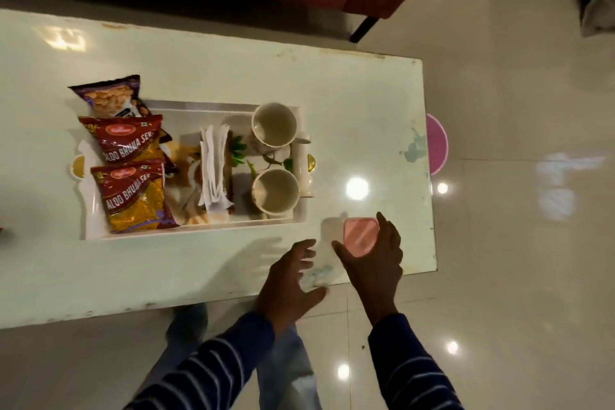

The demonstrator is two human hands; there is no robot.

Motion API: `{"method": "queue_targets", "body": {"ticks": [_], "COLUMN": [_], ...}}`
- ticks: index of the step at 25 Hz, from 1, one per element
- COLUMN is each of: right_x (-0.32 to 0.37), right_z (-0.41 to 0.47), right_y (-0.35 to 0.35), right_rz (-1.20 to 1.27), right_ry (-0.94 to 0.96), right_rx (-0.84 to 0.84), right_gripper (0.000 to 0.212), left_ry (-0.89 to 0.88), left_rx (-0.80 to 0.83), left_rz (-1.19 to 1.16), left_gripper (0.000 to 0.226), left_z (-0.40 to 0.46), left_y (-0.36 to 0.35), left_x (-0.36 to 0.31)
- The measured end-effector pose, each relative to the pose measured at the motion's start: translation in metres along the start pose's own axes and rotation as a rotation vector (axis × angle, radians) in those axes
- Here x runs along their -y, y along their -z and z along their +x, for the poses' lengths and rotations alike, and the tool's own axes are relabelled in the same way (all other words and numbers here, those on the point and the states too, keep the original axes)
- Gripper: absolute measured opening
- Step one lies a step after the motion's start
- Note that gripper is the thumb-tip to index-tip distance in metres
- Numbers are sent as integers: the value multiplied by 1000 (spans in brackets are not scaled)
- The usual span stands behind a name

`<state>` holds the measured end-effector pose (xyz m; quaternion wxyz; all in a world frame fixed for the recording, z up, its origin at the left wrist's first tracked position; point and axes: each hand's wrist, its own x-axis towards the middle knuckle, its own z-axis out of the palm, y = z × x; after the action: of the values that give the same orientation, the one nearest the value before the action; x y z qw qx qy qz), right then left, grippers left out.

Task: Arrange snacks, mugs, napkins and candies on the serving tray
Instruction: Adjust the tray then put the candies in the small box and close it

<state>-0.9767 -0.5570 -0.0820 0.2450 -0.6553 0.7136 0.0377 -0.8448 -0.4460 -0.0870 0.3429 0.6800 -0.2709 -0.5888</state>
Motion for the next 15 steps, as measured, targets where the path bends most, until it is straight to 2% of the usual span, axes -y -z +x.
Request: {"method": "queue_targets", "body": {"ticks": [2, 6, 9, 12, 15], "right_x": [-1, -8, -18, -21, -21], "right_z": [6, 16, 19, 9, -6], "right_y": [-9, -11, -1, 17, 33], "right_rz": [49, 180, 256, 276, 253], "right_ry": [4, -17, 36, 119, 213], "right_rx": [9, 25, 86, 184, 242], "right_gripper": [101, 95, 95, 97, 96], "left_ry": [-14, -57, -206, -317, -317], "left_rx": [56, 83, 27, 18, 42], "left_rz": [61, 244, 450, 494, 447], "left_gripper": [97, 113, 122, 128, 125], "left_z": [20, 41, 48, 46, 41], "left_y": [-18, -34, -40, -42, -49], "left_x": [-4, -3, -6, -14, -20]}}
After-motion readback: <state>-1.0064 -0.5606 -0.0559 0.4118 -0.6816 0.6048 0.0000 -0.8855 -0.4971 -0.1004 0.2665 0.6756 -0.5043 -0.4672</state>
